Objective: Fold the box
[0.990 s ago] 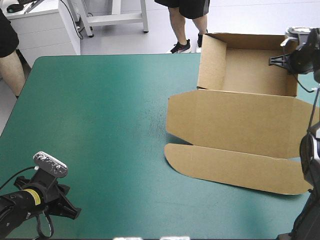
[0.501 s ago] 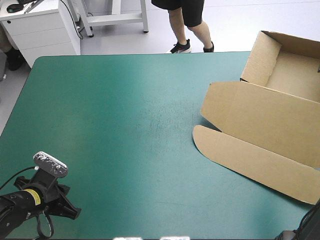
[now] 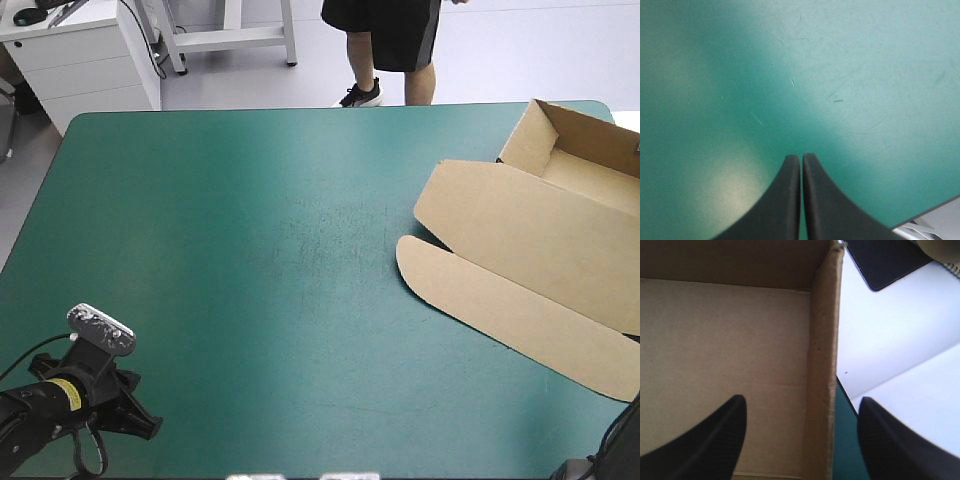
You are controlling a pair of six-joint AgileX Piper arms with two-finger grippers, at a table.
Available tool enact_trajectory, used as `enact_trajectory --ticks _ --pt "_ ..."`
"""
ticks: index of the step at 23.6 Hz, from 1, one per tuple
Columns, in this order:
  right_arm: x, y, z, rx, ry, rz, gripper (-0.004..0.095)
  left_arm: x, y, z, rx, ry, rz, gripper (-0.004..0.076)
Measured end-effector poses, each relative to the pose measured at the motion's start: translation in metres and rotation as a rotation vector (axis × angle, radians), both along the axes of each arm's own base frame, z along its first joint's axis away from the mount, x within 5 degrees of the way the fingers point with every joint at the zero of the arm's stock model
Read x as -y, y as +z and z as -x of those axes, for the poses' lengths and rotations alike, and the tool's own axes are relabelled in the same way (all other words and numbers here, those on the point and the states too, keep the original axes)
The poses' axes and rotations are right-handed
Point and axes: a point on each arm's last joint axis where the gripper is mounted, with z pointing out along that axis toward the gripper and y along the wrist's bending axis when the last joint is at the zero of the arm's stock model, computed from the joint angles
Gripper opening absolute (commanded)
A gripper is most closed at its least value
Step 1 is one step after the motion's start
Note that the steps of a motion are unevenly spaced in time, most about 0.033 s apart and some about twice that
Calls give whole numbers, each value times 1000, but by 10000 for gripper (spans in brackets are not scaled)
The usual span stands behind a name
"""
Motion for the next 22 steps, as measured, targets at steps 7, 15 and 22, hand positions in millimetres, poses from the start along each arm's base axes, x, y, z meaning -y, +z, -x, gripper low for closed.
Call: enact_trajectory --ticks 7,15,22 --pt "-7 21 10 -1 41 10 569 0 1 -1 14 2 -5 -8" --pt "-44 104 40 235 139 -61 -10 0 1 -2 21 1 -3 -8" --pt "-104 136 48 340 321 -130 -10 0 1 -2 30 0 1 -8"
